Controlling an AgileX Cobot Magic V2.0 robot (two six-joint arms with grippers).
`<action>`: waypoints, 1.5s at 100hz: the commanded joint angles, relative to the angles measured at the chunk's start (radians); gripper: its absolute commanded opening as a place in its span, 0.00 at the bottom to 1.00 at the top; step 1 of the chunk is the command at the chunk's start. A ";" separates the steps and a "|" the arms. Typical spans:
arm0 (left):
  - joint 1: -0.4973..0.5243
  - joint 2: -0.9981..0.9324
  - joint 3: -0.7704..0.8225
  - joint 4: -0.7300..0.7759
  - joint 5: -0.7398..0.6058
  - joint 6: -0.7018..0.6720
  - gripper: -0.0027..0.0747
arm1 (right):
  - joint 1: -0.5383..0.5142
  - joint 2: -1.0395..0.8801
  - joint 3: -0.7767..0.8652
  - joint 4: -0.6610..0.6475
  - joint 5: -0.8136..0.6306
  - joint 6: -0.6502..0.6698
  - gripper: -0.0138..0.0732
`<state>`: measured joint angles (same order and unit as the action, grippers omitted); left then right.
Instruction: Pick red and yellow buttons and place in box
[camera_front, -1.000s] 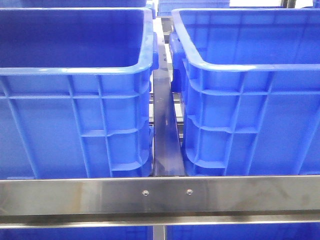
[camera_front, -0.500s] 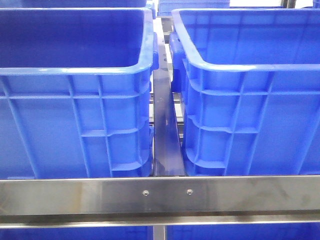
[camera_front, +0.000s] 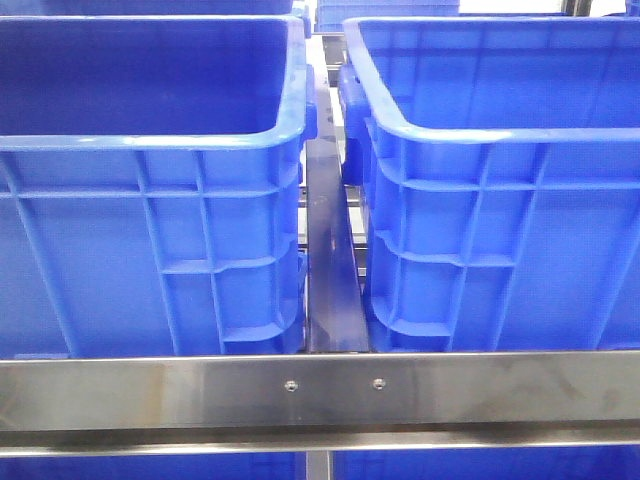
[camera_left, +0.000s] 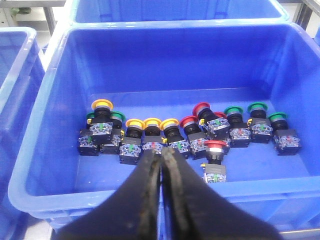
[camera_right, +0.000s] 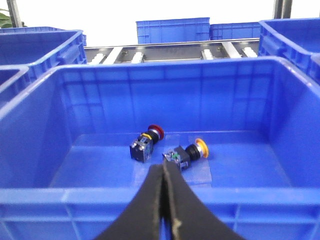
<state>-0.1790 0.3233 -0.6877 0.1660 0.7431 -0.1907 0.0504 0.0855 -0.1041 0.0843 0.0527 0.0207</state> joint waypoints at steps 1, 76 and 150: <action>0.003 0.011 -0.023 0.004 -0.078 -0.009 0.01 | 0.002 -0.023 0.014 -0.025 -0.103 0.022 0.08; 0.003 0.011 -0.023 0.004 -0.078 -0.009 0.01 | 0.001 -0.118 0.131 -0.046 -0.123 0.022 0.08; 0.003 0.011 -0.023 0.004 -0.078 -0.009 0.01 | 0.001 -0.118 0.131 -0.046 -0.120 0.022 0.08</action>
<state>-0.1790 0.3233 -0.6877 0.1660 0.7431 -0.1907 0.0527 -0.0101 0.0285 0.0501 0.0145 0.0456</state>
